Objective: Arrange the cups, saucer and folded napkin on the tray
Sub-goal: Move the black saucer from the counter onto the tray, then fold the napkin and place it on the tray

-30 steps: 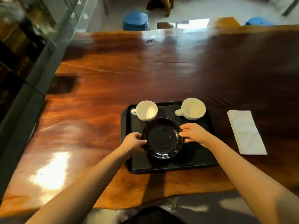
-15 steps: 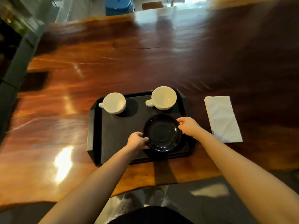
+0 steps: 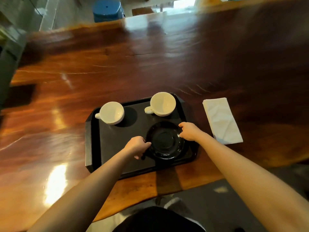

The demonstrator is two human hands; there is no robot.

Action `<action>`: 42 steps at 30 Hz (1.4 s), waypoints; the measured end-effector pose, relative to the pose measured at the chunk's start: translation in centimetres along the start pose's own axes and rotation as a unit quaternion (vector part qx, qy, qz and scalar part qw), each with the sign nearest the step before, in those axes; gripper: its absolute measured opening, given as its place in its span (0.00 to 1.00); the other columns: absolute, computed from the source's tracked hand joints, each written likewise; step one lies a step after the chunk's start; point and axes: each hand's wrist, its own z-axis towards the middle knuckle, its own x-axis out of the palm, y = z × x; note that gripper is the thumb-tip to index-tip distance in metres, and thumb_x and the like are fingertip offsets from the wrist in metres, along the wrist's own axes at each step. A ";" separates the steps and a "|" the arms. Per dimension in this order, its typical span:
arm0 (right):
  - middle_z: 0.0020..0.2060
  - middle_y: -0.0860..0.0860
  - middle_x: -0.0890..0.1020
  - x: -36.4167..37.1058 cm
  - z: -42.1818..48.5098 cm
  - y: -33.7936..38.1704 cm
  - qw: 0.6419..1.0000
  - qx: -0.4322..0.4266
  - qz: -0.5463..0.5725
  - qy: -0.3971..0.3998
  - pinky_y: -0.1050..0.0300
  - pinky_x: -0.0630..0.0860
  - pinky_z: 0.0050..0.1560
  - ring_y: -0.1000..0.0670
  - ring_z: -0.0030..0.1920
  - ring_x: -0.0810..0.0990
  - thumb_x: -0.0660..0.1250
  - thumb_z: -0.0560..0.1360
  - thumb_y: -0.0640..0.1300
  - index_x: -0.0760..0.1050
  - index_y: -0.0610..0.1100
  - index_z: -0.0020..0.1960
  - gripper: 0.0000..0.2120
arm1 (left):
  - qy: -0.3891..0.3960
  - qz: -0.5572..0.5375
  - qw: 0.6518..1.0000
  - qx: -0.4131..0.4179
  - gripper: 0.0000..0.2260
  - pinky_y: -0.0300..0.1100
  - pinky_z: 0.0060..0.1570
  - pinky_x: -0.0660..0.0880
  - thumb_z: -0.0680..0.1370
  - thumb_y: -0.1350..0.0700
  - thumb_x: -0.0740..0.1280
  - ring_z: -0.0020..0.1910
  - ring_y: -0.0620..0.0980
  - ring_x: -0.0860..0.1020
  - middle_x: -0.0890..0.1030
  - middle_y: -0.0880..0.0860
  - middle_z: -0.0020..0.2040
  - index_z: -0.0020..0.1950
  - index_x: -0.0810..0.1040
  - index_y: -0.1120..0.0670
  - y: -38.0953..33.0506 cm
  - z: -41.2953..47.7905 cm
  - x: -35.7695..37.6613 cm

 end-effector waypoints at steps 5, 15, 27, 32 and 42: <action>0.49 0.42 0.79 -3.9 -1.3 -0.2 0.998 -0.002 0.049 0.035 0.53 0.78 0.46 0.45 0.48 0.78 0.64 0.76 0.39 0.66 0.40 0.69 0.22 | -0.059 0.172 0.979 0.089 0.16 0.46 0.47 0.78 0.77 0.48 0.60 0.50 0.55 0.80 0.81 0.56 0.52 0.54 0.78 0.58 -3.2 -0.9 -3.1; 0.61 0.43 0.76 -13.5 -2.3 -8.6 0.999 0.037 0.000 0.022 0.51 0.75 0.56 0.45 0.59 0.77 0.61 0.79 0.42 0.71 0.39 0.66 0.17 | 0.001 0.184 0.969 0.165 0.17 0.41 0.35 0.75 0.79 0.49 0.59 0.41 0.55 0.78 0.79 0.57 0.43 0.59 0.77 0.59 -16.2 -2.4 -0.1; 0.76 0.48 0.55 -10.8 4.0 -19.5 0.955 -0.176 -0.210 -0.114 0.51 0.51 0.76 0.47 0.76 0.51 0.53 0.81 0.47 0.54 0.45 0.75 0.24 | -0.219 0.120 0.943 0.219 0.20 0.53 0.74 0.58 0.81 0.54 0.54 0.75 0.57 0.59 0.63 0.55 0.74 0.73 0.60 0.54 -23.6 4.2 18.0; 0.77 0.49 0.49 -7.9 5.7 -22.3 0.940 -0.213 -0.227 -0.141 0.47 0.48 0.76 0.49 0.77 0.47 0.46 0.79 0.54 0.47 0.45 0.76 0.28 | -0.278 0.249 0.901 0.220 0.25 0.57 0.73 0.56 0.80 0.47 0.50 0.74 0.56 0.61 0.62 0.57 0.75 0.74 0.60 0.56 -21.5 7.2 20.8; 0.75 0.50 0.60 -9.4 8.9 -23.4 0.930 -0.173 -0.219 -0.240 0.44 0.43 0.74 0.51 0.75 0.56 0.47 0.77 0.57 0.55 0.46 0.75 0.29 | -0.264 0.318 0.878 0.242 0.26 0.54 0.71 0.35 0.80 0.42 0.46 0.76 0.53 0.45 0.47 0.49 0.77 0.77 0.49 0.49 -23.1 10.9 17.5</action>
